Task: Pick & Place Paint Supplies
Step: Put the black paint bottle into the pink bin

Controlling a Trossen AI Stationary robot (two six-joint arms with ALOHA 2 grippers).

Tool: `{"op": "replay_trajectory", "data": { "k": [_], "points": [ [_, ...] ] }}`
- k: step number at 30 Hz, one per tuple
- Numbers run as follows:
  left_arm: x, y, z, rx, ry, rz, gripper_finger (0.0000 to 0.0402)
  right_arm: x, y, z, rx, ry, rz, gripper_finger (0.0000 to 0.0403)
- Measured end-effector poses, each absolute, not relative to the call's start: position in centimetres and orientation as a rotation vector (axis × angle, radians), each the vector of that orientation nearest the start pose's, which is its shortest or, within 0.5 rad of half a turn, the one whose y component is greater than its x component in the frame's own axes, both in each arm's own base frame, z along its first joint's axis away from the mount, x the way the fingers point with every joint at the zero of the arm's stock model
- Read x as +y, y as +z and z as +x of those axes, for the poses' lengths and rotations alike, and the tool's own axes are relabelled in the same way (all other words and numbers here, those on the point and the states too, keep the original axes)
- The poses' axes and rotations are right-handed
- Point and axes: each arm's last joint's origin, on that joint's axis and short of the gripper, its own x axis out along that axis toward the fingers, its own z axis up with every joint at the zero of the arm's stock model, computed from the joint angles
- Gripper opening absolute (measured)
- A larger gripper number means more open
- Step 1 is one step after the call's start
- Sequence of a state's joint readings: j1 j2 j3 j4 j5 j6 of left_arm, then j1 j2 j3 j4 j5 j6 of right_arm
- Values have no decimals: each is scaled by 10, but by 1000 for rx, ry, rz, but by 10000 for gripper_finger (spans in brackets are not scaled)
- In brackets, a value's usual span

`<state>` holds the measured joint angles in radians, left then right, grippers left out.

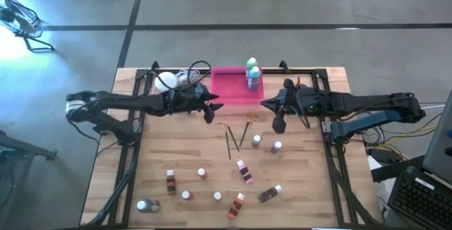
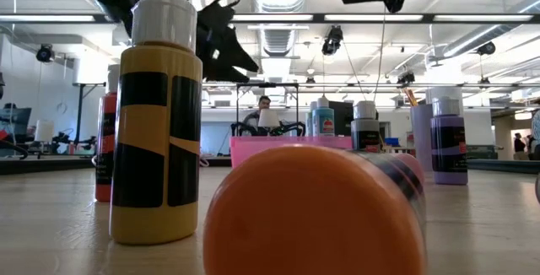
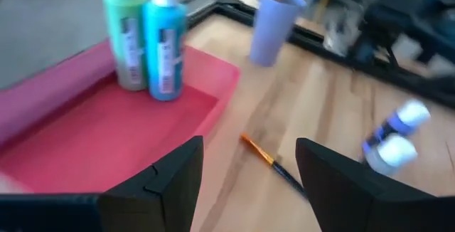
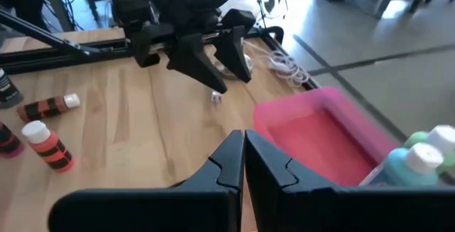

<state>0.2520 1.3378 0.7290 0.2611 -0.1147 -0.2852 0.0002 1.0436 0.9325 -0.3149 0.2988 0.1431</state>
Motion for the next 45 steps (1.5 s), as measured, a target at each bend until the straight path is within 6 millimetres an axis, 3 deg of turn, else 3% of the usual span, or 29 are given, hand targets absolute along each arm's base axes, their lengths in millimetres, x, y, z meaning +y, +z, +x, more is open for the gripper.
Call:
{"op": "replay_trajectory", "data": {
  "k": [3,8,11,16,19,23,27,32,38,45],
  "points": [
    [75,220,275,313,452,-364,228,-9,319,230,424,-334,108,8],
    [70,201,269,440,362,-283,227,-8,309,240,460,-347,148,8],
    [62,199,263,527,253,-289,227,-8,303,245,483,-359,179,8],
    [31,205,248,652,187,-204,227,-8,291,255,531,-364,172,8],
    [12,223,234,734,190,-144,227,-9,285,260,555,-388,147,8],
    [-11,264,208,844,214,-120,227,-10,278,265,573,-428,127,8],
    [-31,303,182,918,191,-182,227,-10,271,270,600,-433,117,8],
    [-60,333,156,1020,95,-282,227,-10,261,278,631,-435,110,8],
    [-107,344,133,1016,67,-380,227,-10,251,289,652,-409,31,8],
    [-154,333,114,1128,105,-506,227,-10,250,289,658,-404,18,8]
  ]
}}
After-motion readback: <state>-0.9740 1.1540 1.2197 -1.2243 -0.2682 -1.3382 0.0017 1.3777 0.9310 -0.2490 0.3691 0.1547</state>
